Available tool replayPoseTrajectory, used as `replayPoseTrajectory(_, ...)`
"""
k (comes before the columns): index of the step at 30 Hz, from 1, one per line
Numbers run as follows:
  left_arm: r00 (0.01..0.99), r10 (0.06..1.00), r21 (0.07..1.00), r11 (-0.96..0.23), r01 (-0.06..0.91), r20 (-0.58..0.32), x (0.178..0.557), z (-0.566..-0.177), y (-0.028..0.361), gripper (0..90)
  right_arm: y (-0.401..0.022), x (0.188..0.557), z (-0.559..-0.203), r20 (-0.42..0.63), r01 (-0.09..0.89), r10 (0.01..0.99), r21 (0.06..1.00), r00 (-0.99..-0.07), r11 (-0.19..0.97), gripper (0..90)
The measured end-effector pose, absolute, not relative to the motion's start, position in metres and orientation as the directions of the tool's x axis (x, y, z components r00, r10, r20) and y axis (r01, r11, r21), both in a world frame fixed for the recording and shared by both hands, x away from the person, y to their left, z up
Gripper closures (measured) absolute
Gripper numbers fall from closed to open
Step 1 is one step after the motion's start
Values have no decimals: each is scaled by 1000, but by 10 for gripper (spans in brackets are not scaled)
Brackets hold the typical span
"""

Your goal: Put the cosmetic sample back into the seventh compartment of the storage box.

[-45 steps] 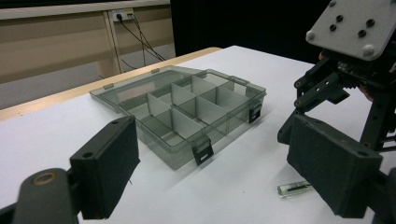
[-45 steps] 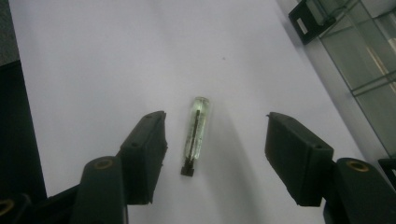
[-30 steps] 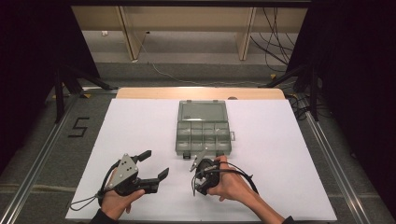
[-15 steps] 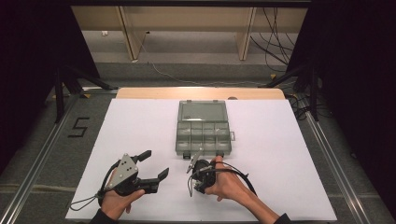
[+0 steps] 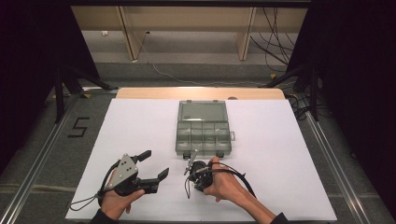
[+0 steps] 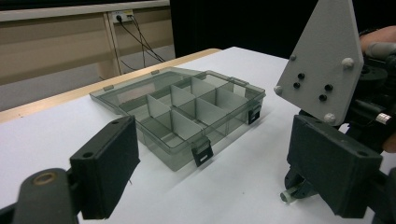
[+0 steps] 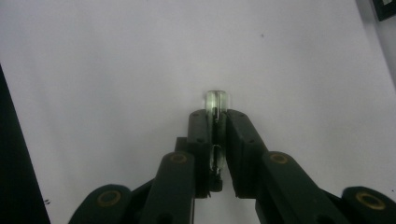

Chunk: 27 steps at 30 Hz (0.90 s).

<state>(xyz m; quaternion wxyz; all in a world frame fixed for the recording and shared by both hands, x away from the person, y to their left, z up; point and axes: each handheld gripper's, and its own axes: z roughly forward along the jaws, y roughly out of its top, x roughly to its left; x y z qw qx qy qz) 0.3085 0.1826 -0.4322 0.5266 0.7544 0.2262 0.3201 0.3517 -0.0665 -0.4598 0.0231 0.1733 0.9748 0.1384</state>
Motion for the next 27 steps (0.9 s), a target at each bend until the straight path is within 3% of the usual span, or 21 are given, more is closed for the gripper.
replayPoseTrajectory(27, 696, 677, 944, -331, -3, 239, 309, -432, 182, 157, -87, 363, -420, -44, 325, 383, 444, -923, 835, 809)
